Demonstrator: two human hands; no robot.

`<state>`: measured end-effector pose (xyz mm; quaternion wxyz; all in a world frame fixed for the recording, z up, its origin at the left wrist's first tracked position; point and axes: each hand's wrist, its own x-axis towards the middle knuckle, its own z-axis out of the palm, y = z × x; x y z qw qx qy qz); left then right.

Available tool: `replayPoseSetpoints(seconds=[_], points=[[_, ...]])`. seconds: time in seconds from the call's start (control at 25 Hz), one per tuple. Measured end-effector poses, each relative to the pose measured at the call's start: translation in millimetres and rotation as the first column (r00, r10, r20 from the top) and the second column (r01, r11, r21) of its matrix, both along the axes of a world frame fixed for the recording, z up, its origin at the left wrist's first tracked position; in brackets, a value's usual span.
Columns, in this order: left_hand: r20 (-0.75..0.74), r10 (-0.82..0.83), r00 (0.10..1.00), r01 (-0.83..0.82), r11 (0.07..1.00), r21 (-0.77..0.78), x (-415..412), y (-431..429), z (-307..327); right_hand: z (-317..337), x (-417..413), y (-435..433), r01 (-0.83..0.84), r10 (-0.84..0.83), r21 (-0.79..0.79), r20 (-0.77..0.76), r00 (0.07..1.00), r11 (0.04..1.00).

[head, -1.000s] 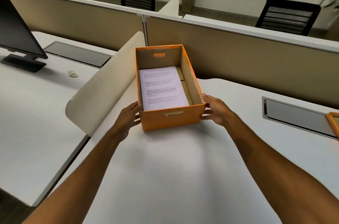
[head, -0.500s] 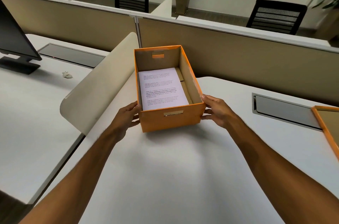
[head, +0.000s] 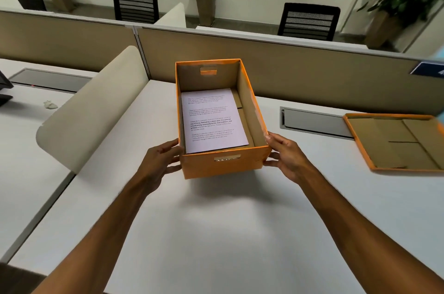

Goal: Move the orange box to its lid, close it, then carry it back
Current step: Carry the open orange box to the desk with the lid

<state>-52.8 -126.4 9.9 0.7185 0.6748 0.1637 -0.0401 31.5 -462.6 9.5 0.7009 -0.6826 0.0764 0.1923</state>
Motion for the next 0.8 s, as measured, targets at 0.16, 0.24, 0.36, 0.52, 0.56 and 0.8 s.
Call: replayPoseSetpoints(seconds=[0.16,0.24,0.36,0.52,0.56,0.8], points=[[0.029,-0.061,0.998,0.06,0.998,0.037,-30,-58,5,2,-46,-61,0.054,-0.054,0.01,0.008,0.999,0.999],[0.037,-0.1,0.994,0.098,0.994,0.056,-47,-86,7,2,-71,-89,0.072,-0.072,0.017,0.013,0.997,0.997],[0.04,-0.131,0.991,0.128,0.99,0.066,-72,-121,7,2,-105,-126,0.107,-0.107,0.009,0.013,0.994,0.994],[0.009,-0.158,0.987,0.157,0.985,0.067,-107,-167,1,-1,-153,-171,0.146,-0.146,0.004,-0.002,0.989,0.989],[0.0,-0.164,0.986,0.164,0.984,0.069,-115,-175,-1,-2,-164,-180,0.154,-0.154,0.01,-0.006,0.988,0.988],[-0.028,-0.229,0.973,0.231,0.971,0.067,-148,-208,-4,-8,-225,-216,0.24,-0.238,0.055,-0.04,0.97,0.969]])
